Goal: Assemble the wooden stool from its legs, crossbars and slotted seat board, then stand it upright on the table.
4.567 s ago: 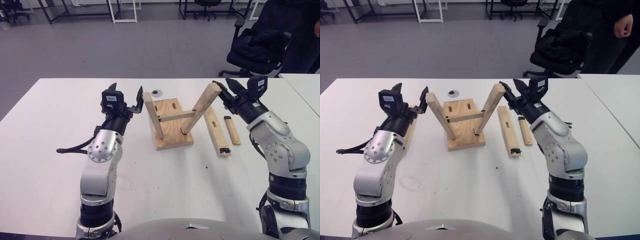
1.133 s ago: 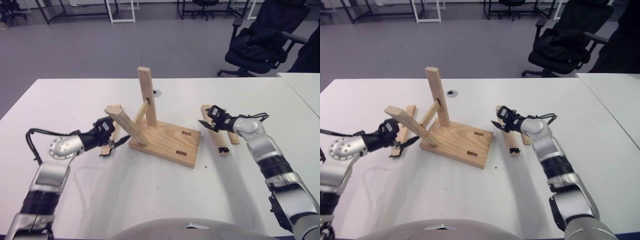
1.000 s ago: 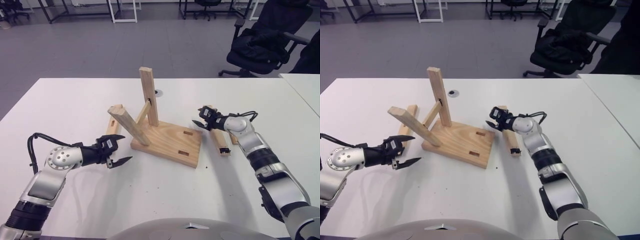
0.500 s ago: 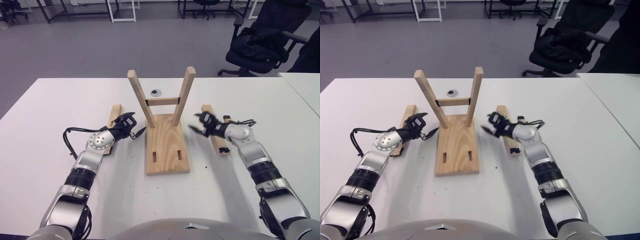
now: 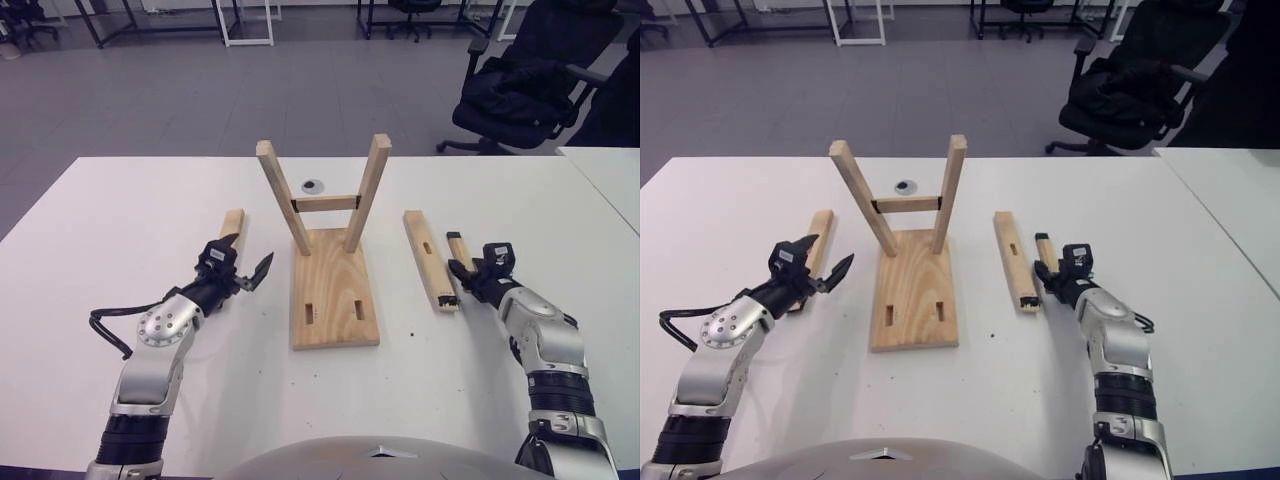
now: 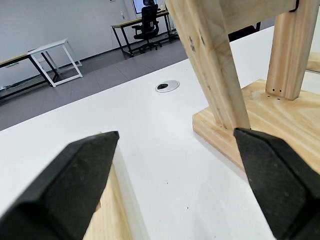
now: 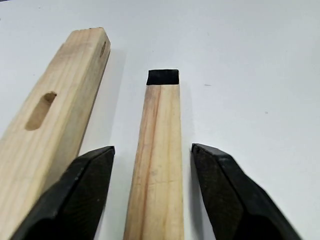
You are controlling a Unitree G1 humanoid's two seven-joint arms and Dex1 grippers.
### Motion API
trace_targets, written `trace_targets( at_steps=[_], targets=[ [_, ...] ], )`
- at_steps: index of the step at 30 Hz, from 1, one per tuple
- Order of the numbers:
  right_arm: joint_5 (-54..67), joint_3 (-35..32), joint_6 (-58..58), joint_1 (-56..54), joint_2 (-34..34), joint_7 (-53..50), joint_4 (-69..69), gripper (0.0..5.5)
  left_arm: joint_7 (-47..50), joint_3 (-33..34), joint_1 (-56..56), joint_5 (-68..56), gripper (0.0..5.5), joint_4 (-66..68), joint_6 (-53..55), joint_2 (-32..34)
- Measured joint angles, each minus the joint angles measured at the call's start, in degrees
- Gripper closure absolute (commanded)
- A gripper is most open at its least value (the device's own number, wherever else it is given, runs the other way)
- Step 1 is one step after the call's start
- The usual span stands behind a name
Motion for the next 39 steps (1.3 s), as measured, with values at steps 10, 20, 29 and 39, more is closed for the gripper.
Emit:
trace_targets(
  at_steps=[10, 20, 29, 39],
  targets=[
    [-1.2, 2.29, 1.77, -0.11, -1.42, -2.7, -0.61, 4.2, -0.63, -1.14, -0.22, -2.44, 1.26, -11.34, 8.57, 0.36],
    [-5.15, 0.86, -23.78, -15.0, -6.23, -5.06, -9.98, 4.2, 4.36, 10.71, -30.97, -44.07, 1.26, -16.71, 25.02, -5.78],
    [-0.55, 23.3, -22.99, -18.79, 1.58, 5.7, -32.89, 4.2, 6.97, 8.81, -42.89, -53.6, 1.62, -4.08, 27.73, -9.76],
    [-3.64, 23.63, -24.56, -18.78, 0.96, 7.51, -31.1, 4.2, 13.3, 10.74, -40.73, -60.36, 3.48, -4.71, 27.38, -12.94]
  ],
)
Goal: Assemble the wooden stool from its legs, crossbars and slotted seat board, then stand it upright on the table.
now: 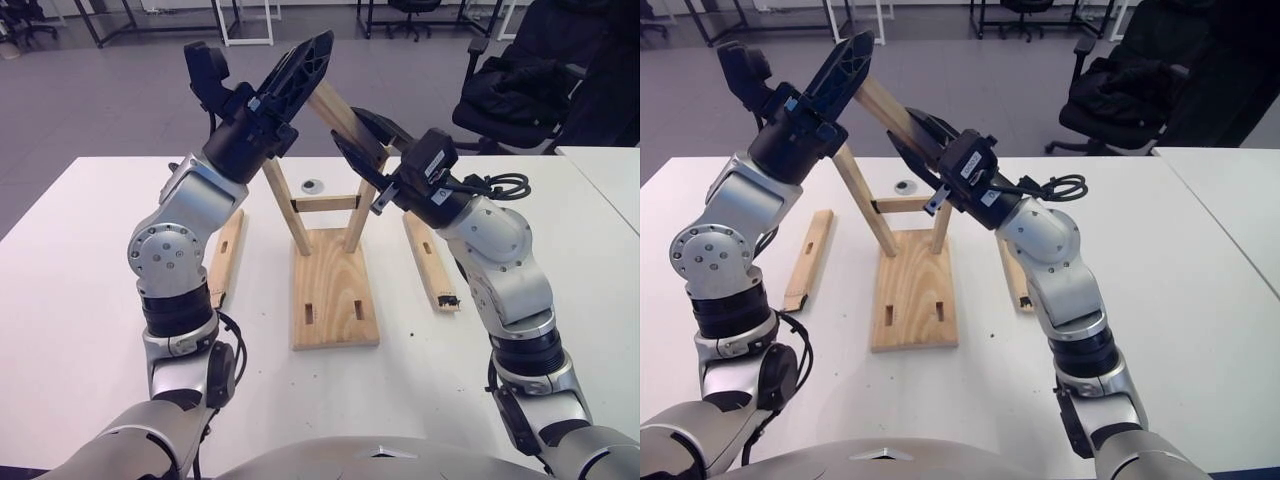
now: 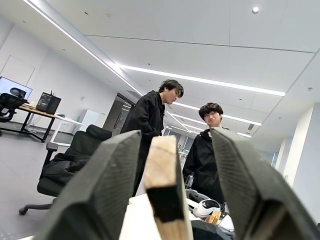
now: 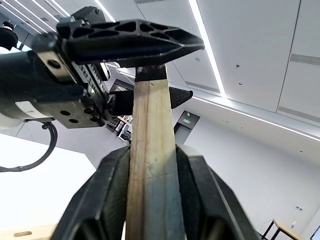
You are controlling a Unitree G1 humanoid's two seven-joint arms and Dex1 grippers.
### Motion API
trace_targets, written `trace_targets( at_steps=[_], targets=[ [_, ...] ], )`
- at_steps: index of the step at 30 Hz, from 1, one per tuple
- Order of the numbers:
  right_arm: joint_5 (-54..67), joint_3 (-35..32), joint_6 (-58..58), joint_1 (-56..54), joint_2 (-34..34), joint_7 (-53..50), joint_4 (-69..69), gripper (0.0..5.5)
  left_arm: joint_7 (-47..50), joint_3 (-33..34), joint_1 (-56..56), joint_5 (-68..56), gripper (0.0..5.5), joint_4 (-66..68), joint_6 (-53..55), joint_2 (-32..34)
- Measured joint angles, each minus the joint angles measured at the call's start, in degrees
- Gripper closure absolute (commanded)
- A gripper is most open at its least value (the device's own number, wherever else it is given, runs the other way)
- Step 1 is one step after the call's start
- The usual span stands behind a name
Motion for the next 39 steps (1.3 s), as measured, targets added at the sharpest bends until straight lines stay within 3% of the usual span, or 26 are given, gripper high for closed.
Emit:
trace_targets(
  at_steps=[7, 12, 27, 32, 36, 39],
  targets=[
    [-1.32, 0.15, -1.05, -0.21, 1.81, -0.19, 1.01, 4.2, 2.24, -0.8, 0.71, -1.97, 4.87, 0.03, 0.91, 0.15],
    [-1.47, 0.34, -1.17, -0.22, 2.87, -0.24, 1.37, 4.2, 2.83, -0.95, 0.9, -2.48, 5.1, 0.03, 0.99, 0.33],
    [-4.24, 1.96, -1.07, -1.14, 5.13, -2.19, 5.71, 1.21, 9.56, 0.35, 3.05, -5.56, 5.1, -1.17, 0.7, -0.24],
    [-5.21, 0.31, -1.05, -1.55, 5.11, -3.53, 7.9, 0.24, 10.8, 3.02, 2.36, -6.48, 5.1, 0.61, -0.12, 2.75],
    [-3.72, -2.48, -0.07, -1.63, 5.03, -3.82, 7.09, 0.1, 10.72, 6.18, -1.35, -6.56, 5.1, 2.93, -0.88, 7.23],
    [-1.26, -7.58, 2.24, -1.26, 4.83, -5.97, 4.73, 0.1, 10.45, 13.54, -1.23, -6.9, 5.1, 4.75, -0.92, 15.91]
  ],
)
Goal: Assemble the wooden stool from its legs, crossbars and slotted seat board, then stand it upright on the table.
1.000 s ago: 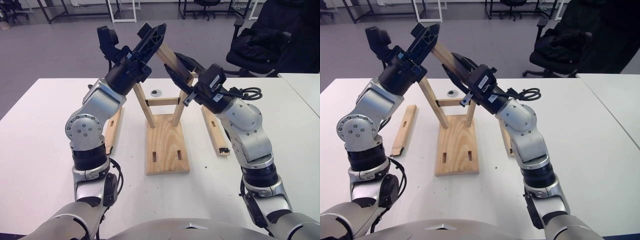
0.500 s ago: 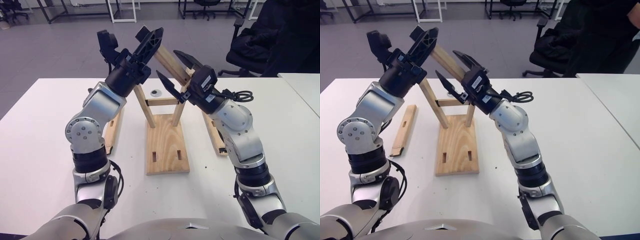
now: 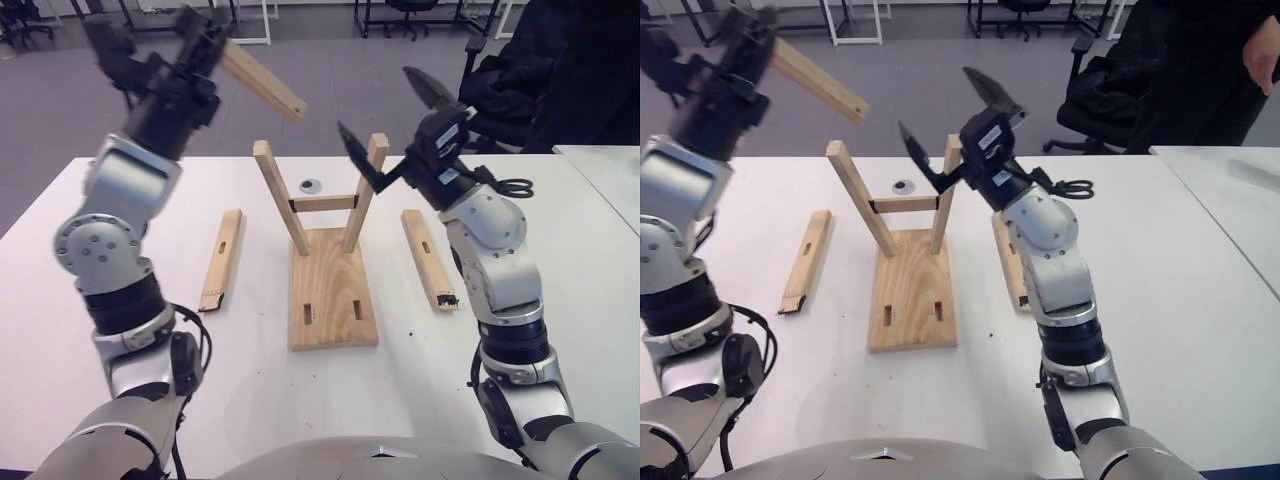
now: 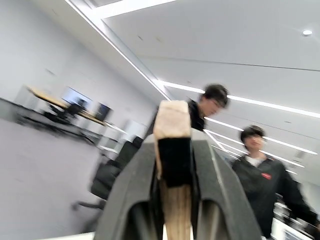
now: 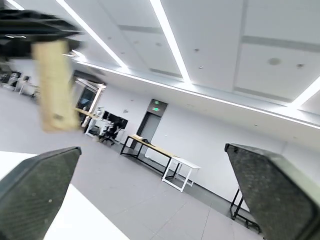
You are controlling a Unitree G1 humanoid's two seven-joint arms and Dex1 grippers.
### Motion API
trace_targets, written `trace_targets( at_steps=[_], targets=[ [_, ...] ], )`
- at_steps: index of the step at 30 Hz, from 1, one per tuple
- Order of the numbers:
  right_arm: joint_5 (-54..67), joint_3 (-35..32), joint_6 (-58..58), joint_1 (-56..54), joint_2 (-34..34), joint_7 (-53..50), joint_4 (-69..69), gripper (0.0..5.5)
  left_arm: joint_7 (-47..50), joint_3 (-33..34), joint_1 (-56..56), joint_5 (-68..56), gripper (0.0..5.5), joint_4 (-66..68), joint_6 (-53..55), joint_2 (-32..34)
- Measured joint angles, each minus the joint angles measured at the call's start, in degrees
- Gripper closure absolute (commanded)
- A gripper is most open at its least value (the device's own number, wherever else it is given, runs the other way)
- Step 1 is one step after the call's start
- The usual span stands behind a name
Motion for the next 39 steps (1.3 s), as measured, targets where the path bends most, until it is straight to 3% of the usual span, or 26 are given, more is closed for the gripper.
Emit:
trace_targets(
  at_steps=[3, 6, 8, 11, 19, 39],
  targets=[
    [3.14, -5.87, 1.79, 2.14, -0.79, -1.09, -1.21, 0.1, -6.27, 4.97, 5.78, 5.79, 5.1, 4.13, -0.83, 9.31],
    [6.87, -13.32, 2.35, 4.42, -0.98, -3.76, 1.42, 0.1, -15.6, 3.27, 15.38, 18.98, 5.1, 11.46, -7.2, 13.3],
    [6.33, -17.51, 1.84, 7.03, -1.33, -6.78, 7.53, 0.1, -18.73, 1.22, 21.38, 24.72, 5.1, 17.76, -10.38, 10.37],
    [4.09, -19.75, -1.59, 9.98, -1.55, -9.51, 18.62, 0.1, -21.31, -1.14, 20.67, 29.15, 5.1, 25.23, -16.4, 5.19],
    [2.07, -18.67, -8.44, 13.5, -0.08, -11.45, 28.68, 0.1, -21.99, -3.28, 18.74, 35.4, 5.1, 35.91, -22.93, -3.43],
    [1.85, -17.0, -11.32, 13.55, -0.06, -11.54, 32.65, 0.1, -19.54, 0.29, 20.67, 39.07, 5.1, 34.96, -27.42, -6.34]
  ],
)
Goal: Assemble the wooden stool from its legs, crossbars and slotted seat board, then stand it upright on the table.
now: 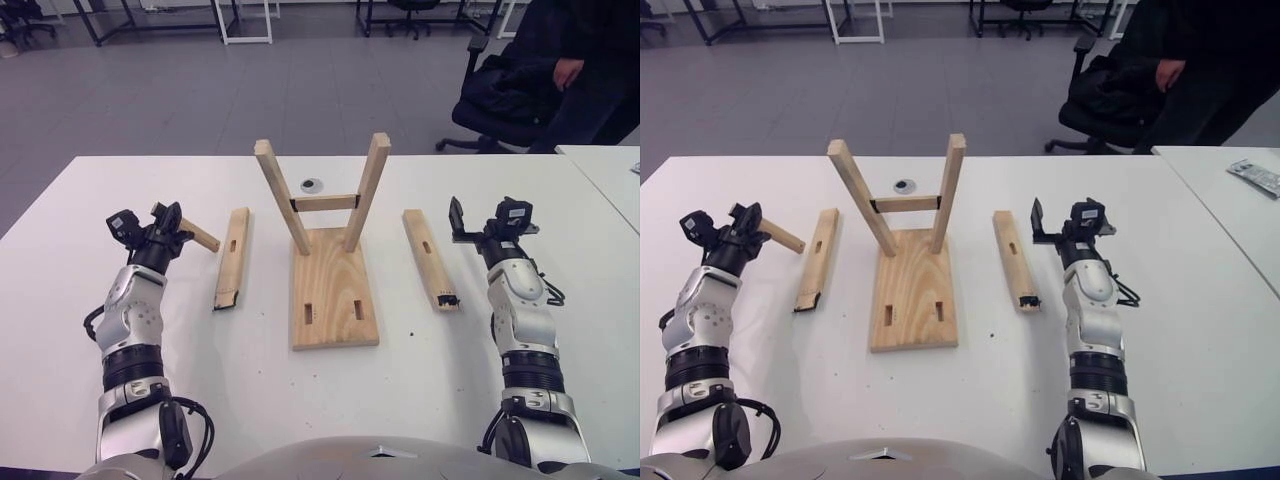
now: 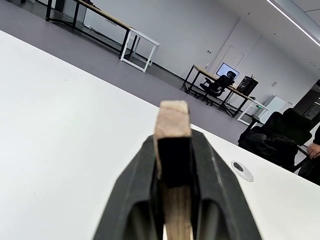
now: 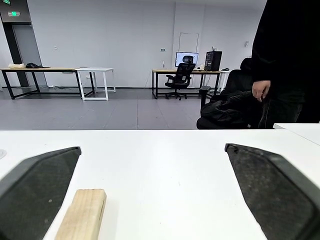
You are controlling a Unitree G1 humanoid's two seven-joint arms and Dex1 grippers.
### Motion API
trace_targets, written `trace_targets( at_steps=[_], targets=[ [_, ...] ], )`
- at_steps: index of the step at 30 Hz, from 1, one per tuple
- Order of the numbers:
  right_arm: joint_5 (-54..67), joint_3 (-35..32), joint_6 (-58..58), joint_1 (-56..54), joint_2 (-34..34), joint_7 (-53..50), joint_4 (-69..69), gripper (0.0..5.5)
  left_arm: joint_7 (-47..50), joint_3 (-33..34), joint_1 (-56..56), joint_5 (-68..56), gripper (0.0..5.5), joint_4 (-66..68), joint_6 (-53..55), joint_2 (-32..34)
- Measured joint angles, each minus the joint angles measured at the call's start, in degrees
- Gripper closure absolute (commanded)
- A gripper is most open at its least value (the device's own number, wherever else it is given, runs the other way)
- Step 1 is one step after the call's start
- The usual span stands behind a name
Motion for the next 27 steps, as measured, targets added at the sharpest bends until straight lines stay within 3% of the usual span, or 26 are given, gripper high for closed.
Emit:
trace_targets(
  at_steps=[27],
  targets=[
    [-0.06, 1.93, -0.7, 0.0, 0.01, -0.18, 2.06, 0.1, 1.96, 0.84, -0.8, -2.25, 5.1, -0.81, 0.65, -5.23]
  ],
)
